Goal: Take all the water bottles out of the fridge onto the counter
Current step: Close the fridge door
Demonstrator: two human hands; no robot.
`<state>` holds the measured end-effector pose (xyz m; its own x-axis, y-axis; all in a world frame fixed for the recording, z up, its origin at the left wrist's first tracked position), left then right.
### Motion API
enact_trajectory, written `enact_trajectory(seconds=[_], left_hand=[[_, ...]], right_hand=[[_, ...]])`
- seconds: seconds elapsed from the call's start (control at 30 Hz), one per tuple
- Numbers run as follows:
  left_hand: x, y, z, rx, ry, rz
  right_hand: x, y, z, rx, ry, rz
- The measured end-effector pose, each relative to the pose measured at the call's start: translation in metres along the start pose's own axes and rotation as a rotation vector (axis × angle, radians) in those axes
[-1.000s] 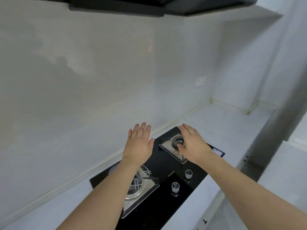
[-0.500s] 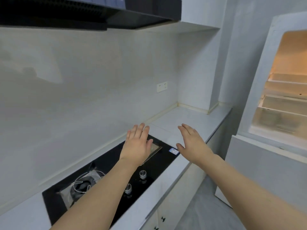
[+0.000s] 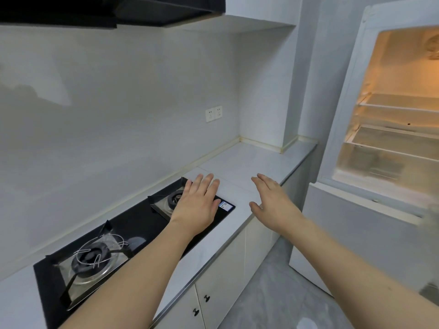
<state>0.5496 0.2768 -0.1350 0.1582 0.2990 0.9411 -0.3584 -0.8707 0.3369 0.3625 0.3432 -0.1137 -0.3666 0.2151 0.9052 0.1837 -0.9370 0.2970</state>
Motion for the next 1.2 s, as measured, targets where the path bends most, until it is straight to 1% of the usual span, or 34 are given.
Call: enact_trajectory(seconds=[0.07, 0.2, 0.4, 0.57, 0.73, 0.8, 0.9, 1.03, 1.2], left_hand=[[-0.001, 0.005, 0.0, -0.013, 0.015, 0.014], [-0.001, 0.013, 0.001, 0.026, 0.008, 0.011], [0.004, 0.003, -0.022, 0.067, -0.011, 0.009], [0.017, -0.014, -0.066, 0.118, -0.042, -0.032], [0.026, -0.053, -0.137, 0.201, -0.059, -0.052], [0.03, -0.073, -0.168, 0.211, -0.054, -0.067], [0.033, -0.097, -0.197, 0.203, -0.029, -0.07], [0.045, -0.121, -0.218, 0.24, -0.045, -0.057], [0.058, -0.132, -0.224, 0.238, -0.078, -0.075]], right_hand=[[-0.001, -0.001, -0.002, -0.007, -0.001, 0.013], [0.003, 0.0, -0.01, -0.007, 0.003, 0.008], [0.021, -0.018, -0.029, -0.003, 0.042, -0.01], [0.045, -0.059, -0.057, 0.034, 0.064, -0.02], [0.074, -0.12, -0.097, 0.06, 0.071, 0.007], [0.084, -0.144, -0.109, 0.071, 0.078, 0.024], [0.093, -0.17, -0.115, 0.084, 0.103, 0.033], [0.107, -0.196, -0.116, 0.104, 0.109, 0.014], [0.125, -0.217, -0.112, 0.088, 0.136, -0.046]])
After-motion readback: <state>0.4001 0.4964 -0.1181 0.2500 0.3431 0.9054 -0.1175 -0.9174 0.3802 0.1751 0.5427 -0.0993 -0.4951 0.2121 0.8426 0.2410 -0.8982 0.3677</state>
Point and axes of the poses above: each hand's wrist, its own y-axis towards the middle knuckle, its own x-axis out of the back of the hand, z = x × y, the point moved 4 cm from there along y, towards the middle knuckle, and after that the axes turned 12 degrees about x, right-handed, at the moved point
